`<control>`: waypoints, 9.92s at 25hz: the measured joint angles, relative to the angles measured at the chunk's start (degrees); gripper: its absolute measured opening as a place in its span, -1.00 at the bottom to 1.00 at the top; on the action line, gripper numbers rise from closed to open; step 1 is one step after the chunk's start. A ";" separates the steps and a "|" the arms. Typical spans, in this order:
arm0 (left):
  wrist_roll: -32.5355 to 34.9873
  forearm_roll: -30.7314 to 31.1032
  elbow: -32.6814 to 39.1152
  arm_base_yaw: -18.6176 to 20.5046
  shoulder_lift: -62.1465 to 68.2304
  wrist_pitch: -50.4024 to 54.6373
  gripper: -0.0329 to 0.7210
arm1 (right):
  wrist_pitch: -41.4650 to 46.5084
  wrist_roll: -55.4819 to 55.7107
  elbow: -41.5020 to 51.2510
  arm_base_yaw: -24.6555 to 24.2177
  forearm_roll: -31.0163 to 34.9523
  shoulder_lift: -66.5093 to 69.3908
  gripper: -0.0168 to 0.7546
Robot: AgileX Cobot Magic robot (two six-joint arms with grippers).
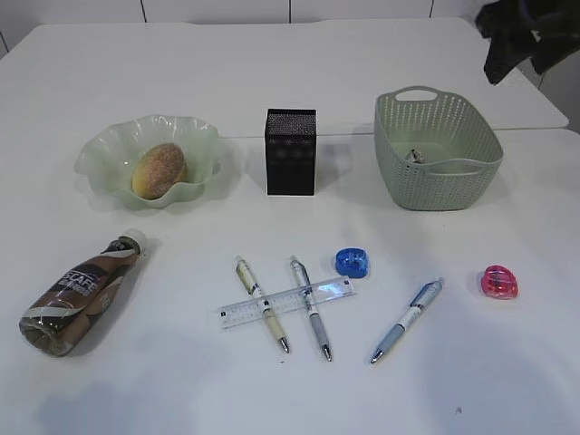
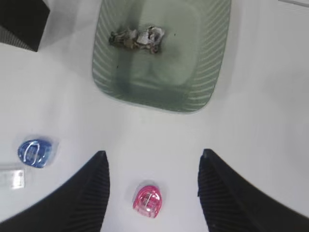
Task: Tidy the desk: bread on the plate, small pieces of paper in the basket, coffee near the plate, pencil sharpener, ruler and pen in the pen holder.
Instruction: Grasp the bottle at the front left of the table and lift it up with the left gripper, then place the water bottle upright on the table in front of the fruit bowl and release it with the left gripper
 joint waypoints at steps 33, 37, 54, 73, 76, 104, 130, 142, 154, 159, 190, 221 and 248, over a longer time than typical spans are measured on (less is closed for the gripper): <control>0.00 0.15 -0.48 0.00 12.33 -12.22 0.29 | -25.51 -14.86 58.20 0.00 18.37 -43.77 0.24; 0.00 0.38 -6.09 0.00 19.53 -12.09 0.29 | -28.71 -15.52 64.19 0.00 19.23 -48.72 0.24; 1.41 5.40 -42.38 0.00 58.84 7.86 0.29 | -29.21 -15.61 66.89 0.00 19.25 -55.16 0.24; 1.41 8.94 -56.06 0.66 81.92 11.92 0.48 | -29.83 -15.64 67.36 0.00 19.47 -56.81 0.24; 1.41 8.45 -58.72 1.34 84.82 13.63 0.48 | -29.83 -15.74 67.36 0.00 19.57 -56.81 0.24; 1.41 7.42 -62.84 2.52 92.87 14.72 0.13 | -30.25 -15.74 67.36 0.00 19.69 -56.81 0.24; 0.98 7.38 -62.84 2.52 92.87 14.81 -0.23 | -30.49 -15.74 67.38 0.00 19.69 -56.81 0.24; 0.98 5.99 -62.84 2.52 85.64 14.24 -0.23 | -30.49 -15.74 67.38 0.00 19.69 -56.81 0.24; 0.98 5.46 -62.84 2.52 77.88 12.09 -0.24 | -30.62 -15.74 67.38 0.00 19.69 -56.81 0.24; 0.98 5.37 -56.17 2.52 73.77 5.40 -0.24 | -30.71 -15.74 67.38 0.00 19.69 -56.81 0.24; 1.41 1.14 -4.20 2.52 55.90 -80.59 -0.24 | -30.74 -15.74 67.38 0.00 19.69 -56.81 0.24; 1.41 -7.54 0.00 2.52 70.94 -111.12 -0.24 | -31.28 -15.74 67.38 0.00 20.61 -56.81 0.24; 1.41 -5.65 -0.10 2.52 74.35 -115.18 -0.16 | -31.36 -16.51 67.38 0.00 21.64 -56.81 0.24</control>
